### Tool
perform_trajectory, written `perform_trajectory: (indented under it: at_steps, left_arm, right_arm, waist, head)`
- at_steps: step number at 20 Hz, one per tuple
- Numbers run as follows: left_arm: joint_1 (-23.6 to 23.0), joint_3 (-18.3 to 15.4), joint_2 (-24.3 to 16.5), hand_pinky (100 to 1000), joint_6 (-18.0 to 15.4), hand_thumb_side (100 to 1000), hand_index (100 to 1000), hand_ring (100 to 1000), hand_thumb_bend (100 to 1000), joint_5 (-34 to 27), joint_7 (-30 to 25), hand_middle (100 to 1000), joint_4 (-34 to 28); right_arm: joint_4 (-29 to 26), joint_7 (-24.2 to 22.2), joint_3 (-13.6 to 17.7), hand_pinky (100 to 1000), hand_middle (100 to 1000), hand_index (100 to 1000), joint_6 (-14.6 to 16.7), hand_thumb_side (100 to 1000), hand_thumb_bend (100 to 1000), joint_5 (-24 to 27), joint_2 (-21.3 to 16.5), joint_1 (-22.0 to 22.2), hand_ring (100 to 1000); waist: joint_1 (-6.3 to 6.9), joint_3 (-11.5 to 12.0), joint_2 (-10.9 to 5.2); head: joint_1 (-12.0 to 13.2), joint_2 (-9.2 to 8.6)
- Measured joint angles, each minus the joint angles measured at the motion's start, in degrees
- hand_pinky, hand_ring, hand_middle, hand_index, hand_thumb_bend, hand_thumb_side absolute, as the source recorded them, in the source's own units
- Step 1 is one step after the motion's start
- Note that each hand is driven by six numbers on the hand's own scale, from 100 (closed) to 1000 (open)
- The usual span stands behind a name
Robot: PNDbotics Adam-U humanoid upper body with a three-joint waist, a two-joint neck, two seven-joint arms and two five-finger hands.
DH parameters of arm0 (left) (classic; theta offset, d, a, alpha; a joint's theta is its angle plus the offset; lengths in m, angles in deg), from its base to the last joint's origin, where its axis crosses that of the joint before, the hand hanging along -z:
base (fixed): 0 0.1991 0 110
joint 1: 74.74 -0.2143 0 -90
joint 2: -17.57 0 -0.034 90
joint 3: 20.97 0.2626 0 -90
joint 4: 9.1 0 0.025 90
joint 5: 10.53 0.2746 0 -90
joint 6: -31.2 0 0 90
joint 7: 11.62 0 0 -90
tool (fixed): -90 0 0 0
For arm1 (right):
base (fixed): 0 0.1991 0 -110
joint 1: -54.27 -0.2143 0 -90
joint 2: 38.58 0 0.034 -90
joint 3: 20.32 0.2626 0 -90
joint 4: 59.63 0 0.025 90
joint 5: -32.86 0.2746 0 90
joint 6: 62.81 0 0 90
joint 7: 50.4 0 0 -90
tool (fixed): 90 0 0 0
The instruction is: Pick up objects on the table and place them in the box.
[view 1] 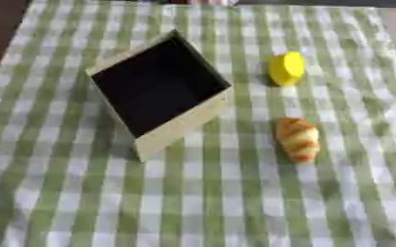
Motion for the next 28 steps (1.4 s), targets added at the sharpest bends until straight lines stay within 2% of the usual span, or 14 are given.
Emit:
perform_trajectory:
  at_steps: [5,8,9,10,11,14,18,22,28]
  left_arm:
    - [0.0,0.0,0.0,755,-0.1,666,871,747,100,0.0,-0.1,787,0.0]
    - [-0.2,0.0,-0.1,755,-0.1,665,871,746,100,0.0,-0.1,787,0.0]
    - [-0.3,0.0,-0.3,756,-0.1,665,871,746,100,0.0,-0.1,787,0.0]
    - [-0.5,0.0,-0.4,756,-0.1,665,871,746,100,0.1,-0.1,787,0.0]
    - [-0.5,0.1,-0.4,756,-0.1,665,871,746,100,0.2,-0.1,787,0.0]
    - [-0.5,0.4,-0.5,756,-0.2,665,871,746,100,0.3,-0.2,787,0.0]
    - [-0.5,0.4,-0.9,756,-0.2,664,871,746,100,0.3,-0.4,788,0.0]
    - [-0.5,0.7,-0.9,756,-0.1,664,870,746,100,0.3,-0.7,788,0.0]
    - [-0.5,1.2,-0.9,757,0.0,664,870,746,100,0.2,-1.3,789,0.0]
  right_arm:
    - [0.0,-0.1,0.0,861,619,838,1.1,536,100,-0.7,-1.4,0.9,754]
    - [0.0,-0.2,0.0,872,644,849,2.3,332,100,-4.1,-5.3,3.1,783]
    - [0.0,-0.2,0.0,873,655,853,2.7,286,100,-5.8,-6.9,3.8,791]
    - [0.0,-0.1,0.0,873,655,853,2.9,286,100,-7.7,-8.7,4.6,791]
    - [0.0,0.0,0.0,872,679,863,3.1,174,100,-9.6,-10.5,5.4,805]
    - [0.0,0.9,-0.6,870,710,872,3.7,100,100,-16.6,-16.1,7.0,821]
    - [0.0,3.1,-2.6,870,742,879,2.9,100,100,-26.2,-22.4,8.8,836]
    - [0.0,4.9,-5.5,870,780,889,1.6,104,100,-34.6,-27.1,9.1,854]
    - [0.0,4.2,-10.3,877,805,905,-0.7,188,100,-42.1,-32.0,8.0,872]
  waist:
    - [-0.12,0.0,0.00]
    - [-0.21,-0.1,0.00]
    - [-0.28,-0.2,0.00]
    - [-0.41,-0.4,0.00]
    - [-0.52,-0.5,0.00]
    - [-0.61,-0.5,0.00]
    - [-0.66,-0.4,0.00]
    - [-0.66,-0.3,0.07]
    - [-0.69,0.1,0.24]
  head:
    - [0.1,0.00]
    - [0.5,0.02]
    - [0.6,0.02]
    - [0.6,0.02]
    - [0.6,0.02]
    - [0.8,0.02]
    - [0.8,0.02]
    - [0.6,0.02]
    - [0.2,0.02]
